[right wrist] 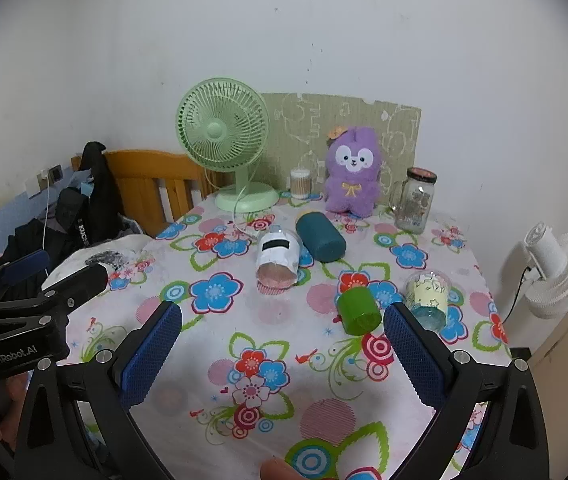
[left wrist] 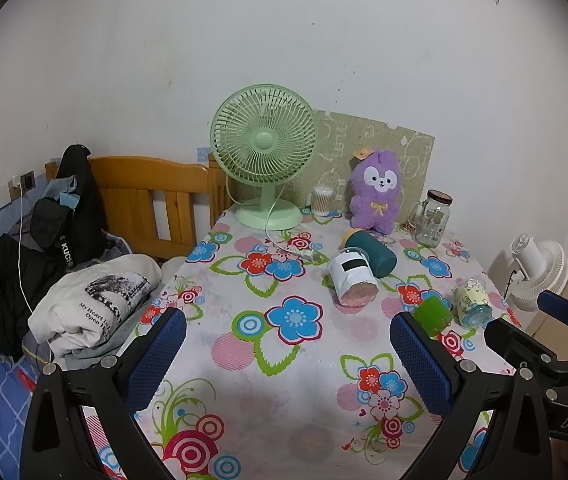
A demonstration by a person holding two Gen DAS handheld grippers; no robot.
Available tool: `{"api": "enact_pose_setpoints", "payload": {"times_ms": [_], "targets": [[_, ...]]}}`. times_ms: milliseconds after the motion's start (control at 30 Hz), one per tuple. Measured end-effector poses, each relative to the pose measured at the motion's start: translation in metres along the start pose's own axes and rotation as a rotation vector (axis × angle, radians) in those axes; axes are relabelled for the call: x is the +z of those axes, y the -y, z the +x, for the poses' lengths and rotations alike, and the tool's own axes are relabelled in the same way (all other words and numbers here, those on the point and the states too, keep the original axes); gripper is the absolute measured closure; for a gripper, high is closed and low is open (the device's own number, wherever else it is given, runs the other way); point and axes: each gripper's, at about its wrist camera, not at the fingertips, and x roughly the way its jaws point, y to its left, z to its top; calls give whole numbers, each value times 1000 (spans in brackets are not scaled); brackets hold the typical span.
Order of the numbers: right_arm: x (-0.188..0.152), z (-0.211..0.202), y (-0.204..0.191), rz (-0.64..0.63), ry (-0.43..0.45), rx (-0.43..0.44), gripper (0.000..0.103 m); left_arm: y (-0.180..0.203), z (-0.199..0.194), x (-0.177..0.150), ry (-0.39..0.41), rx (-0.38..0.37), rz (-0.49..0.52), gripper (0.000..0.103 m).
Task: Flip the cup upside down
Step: 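Move the right gripper toward the teal cup lying on its side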
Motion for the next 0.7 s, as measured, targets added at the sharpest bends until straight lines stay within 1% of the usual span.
{"api": "enact_pose_setpoints", "payload": {"times_ms": [333, 533, 700], "targets": [[7, 27, 9, 13, -48, 9, 1, -7, 22, -2, -41, -4, -12, 0], [16, 59, 14, -8, -89, 2, 1, -11, 46, -1, -75, -4, -13, 0], [34, 94, 29, -44, -111, -26, 1, -11, 70, 1, -113, -9, -6, 0]]}}
